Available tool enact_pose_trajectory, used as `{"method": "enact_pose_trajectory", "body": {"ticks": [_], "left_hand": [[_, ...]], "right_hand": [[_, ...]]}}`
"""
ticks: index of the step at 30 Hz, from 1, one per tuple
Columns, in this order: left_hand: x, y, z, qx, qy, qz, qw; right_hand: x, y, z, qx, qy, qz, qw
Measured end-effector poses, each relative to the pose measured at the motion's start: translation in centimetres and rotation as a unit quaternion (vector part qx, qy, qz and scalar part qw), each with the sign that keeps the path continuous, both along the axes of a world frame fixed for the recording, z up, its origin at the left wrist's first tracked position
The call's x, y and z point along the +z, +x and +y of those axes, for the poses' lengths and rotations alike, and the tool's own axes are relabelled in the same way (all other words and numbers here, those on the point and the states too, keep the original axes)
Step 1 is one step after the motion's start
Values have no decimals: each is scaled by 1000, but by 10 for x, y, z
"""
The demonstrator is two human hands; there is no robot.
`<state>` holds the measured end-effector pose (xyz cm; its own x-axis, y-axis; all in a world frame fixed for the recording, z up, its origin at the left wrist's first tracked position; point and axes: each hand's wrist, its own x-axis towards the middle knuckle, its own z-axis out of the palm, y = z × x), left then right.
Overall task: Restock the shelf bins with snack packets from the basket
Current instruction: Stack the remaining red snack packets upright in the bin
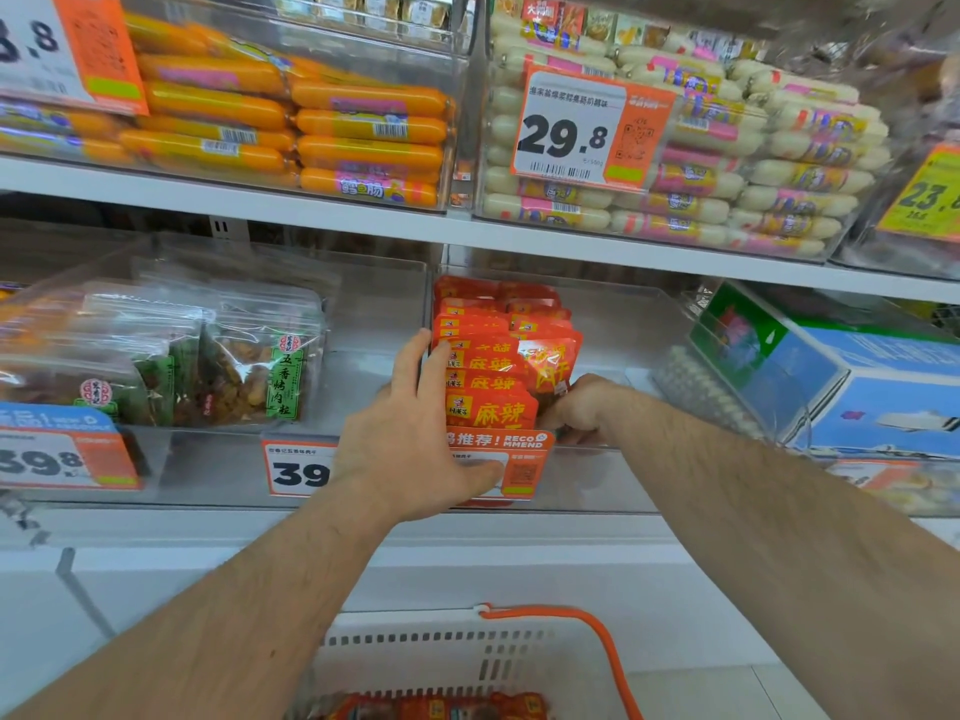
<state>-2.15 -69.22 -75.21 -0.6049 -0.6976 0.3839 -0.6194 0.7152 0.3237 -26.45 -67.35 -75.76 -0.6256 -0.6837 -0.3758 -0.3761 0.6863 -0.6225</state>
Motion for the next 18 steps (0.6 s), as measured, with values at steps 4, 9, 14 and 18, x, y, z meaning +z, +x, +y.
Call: {"method": "enact_pose_trajectory", "body": {"ticks": [4, 9, 14, 18], "left_hand": [[0, 0, -1, -6, 10, -3, 1000], [0, -1, -3, -13, 24, -1, 1000], [7, 3, -2, -25, 65, 7, 998], [8, 23, 26, -116, -196, 65, 972]], "right_hand": [[2, -1, 4, -5, 0, 6, 1000], [24, 6, 16, -16, -2, 22, 1000], [45, 47, 53, -80, -213, 273, 935], [24, 103, 95, 21, -413, 363, 835]]}}
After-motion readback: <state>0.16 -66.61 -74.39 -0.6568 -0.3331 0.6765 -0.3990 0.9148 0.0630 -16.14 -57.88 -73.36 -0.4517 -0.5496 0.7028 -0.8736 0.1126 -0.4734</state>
